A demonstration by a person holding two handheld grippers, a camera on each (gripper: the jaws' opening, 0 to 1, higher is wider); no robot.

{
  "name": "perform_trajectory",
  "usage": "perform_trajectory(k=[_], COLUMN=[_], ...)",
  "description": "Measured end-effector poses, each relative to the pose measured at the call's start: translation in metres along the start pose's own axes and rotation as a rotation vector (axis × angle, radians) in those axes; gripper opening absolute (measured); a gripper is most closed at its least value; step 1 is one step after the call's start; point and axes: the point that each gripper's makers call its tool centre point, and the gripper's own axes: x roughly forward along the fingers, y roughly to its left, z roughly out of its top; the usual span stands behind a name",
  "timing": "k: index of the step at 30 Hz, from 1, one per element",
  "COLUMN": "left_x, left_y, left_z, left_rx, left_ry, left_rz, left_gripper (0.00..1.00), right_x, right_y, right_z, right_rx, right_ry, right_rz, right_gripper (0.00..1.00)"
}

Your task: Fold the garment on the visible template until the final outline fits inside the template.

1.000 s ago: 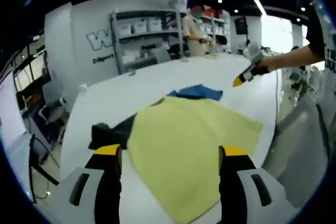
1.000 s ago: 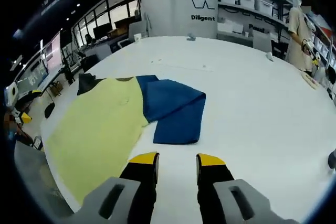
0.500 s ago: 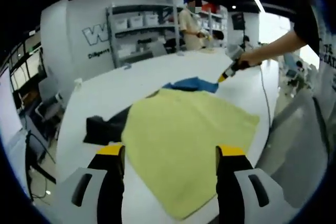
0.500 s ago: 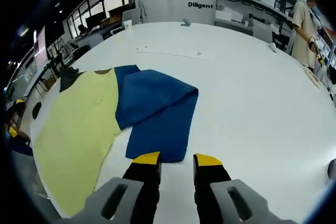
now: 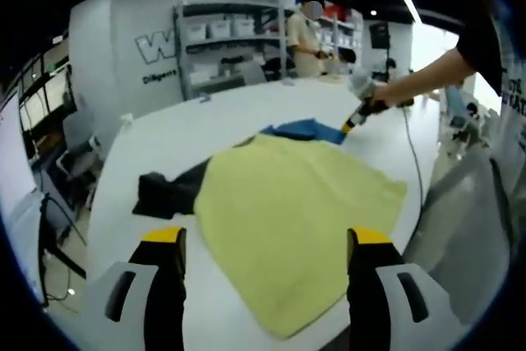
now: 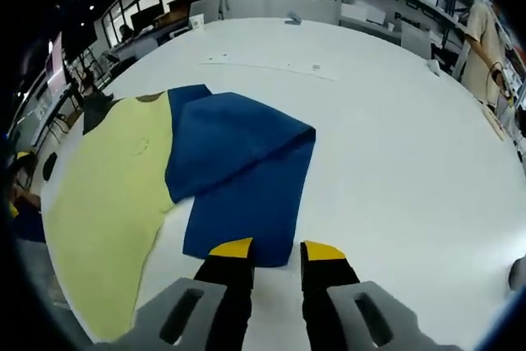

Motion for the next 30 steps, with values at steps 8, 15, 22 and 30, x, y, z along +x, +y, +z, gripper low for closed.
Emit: perform_trajectory(k=[8,15,22,30], left_x=[-0.005,0.008,0.017,0.015], left_y=[0.001,0.003,-0.005,0.000], left_z=[-0.017,-0.002,-0.003,-0.010], left_rx=[-0.016,-0.024,0.006,-0.018], left_ry=[0.030,-0.004,0.004,0.021], left_rz=[0.014,0.031,0.008,0.025], left_gripper=[0.71,0.68,0.66,0.65], right_x=[-0.012,-0.029,-0.039,-0.053], right_y=[0.001,-0.030,-0.076,-0.118], right_z=[0.008,0.033,0.061,0.094], right_rx=[-0.105,-0.269,-0.302,-0.422], right_ry=[0.027,0.018,0.018,0.029], right_rz=[0.012,-0.059,-0.148,-0.241], right_gripper=[0.00,0.00,0.00,0.00])
